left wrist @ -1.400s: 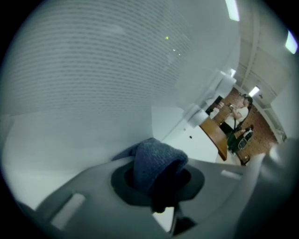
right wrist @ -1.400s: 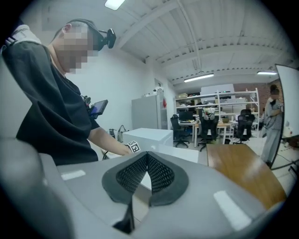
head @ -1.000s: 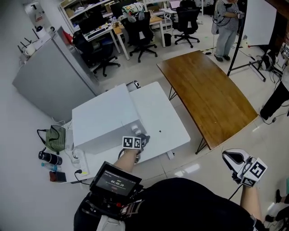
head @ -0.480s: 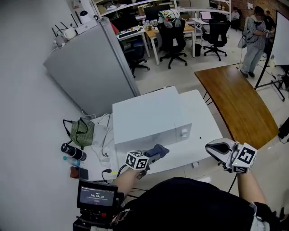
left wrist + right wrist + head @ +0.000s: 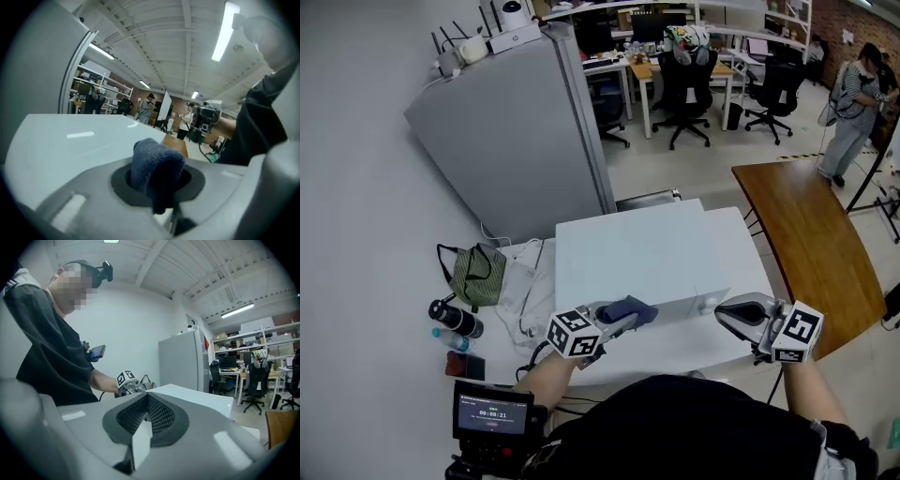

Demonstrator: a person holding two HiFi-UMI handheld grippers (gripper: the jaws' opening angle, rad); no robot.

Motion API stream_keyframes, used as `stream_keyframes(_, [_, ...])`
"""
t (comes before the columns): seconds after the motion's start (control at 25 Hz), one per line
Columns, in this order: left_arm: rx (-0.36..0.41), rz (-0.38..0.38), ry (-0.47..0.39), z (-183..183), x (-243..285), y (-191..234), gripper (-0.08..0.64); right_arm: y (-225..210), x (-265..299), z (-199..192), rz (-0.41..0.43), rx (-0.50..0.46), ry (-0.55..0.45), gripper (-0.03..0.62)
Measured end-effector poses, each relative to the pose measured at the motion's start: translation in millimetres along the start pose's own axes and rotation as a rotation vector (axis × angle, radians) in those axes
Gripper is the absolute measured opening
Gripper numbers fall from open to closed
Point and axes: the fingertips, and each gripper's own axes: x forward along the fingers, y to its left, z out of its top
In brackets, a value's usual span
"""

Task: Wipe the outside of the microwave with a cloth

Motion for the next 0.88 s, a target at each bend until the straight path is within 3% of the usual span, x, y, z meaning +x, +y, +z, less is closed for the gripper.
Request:
stream_keyframes(0.2, [0.023, -0.141, 0.019, 51.5, 68.4, -32.6, 0.058, -68.9, -29.6, -16.9, 0.039, -0.014, -0.004, 0.006])
stream_keyframes(0.32, [0.030, -0.117, 0.032, 83.1, 98.5, -32.5, 0.058, -118.3, -53.7, -18.7, 0.047, -0.007, -0.034, 0.006])
stream_keyframes(0.44, [0.015, -0.022, 0.009, 108.3, 109.0, -10.2, 0.058, -161.6, -61.6, -15.9, 0.044, 0.005, -0.064, 0.006])
stream_keyframes(0.6, [0.013, 0.055, 0.020, 117.0, 93.6, 9.2, 0.058, -172.8, -49.0, -11.5, 0.072, -0.005, -0.083, 0.006])
stream_keyframes(0.88, [0.091, 0.050, -0.017, 119.5, 66.1, 15.3, 0.058, -142.6, -45.0, -18.7, 0.010, 0.009, -0.079, 0.006])
